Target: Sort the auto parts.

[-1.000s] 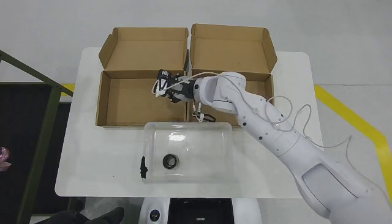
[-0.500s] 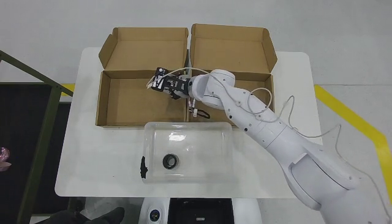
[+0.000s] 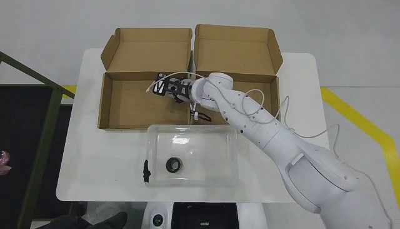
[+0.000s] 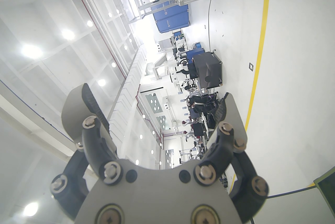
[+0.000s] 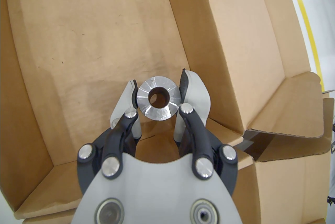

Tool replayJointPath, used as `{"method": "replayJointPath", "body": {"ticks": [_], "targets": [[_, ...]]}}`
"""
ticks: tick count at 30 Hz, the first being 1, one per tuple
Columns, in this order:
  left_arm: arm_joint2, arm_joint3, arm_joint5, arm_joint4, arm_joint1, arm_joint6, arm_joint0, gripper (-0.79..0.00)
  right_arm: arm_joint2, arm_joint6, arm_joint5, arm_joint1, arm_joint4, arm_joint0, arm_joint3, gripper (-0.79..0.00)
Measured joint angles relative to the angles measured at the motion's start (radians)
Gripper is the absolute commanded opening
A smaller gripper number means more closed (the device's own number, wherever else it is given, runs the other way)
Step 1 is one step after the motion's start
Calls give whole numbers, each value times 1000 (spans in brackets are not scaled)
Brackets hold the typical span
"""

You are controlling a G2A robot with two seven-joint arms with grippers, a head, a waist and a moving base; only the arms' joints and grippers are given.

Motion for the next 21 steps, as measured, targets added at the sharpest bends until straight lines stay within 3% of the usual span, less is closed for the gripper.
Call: {"method": "replayJointPath", "body": {"ticks": [11,21], "targets": [[0,0,0,0,0,0,0,0,30,-11,-5,-6,-47,0,-41,-409],[0,0,0,0,0,0,0,0,129,14,-116,59,-89,-114,-325,-397]]}}
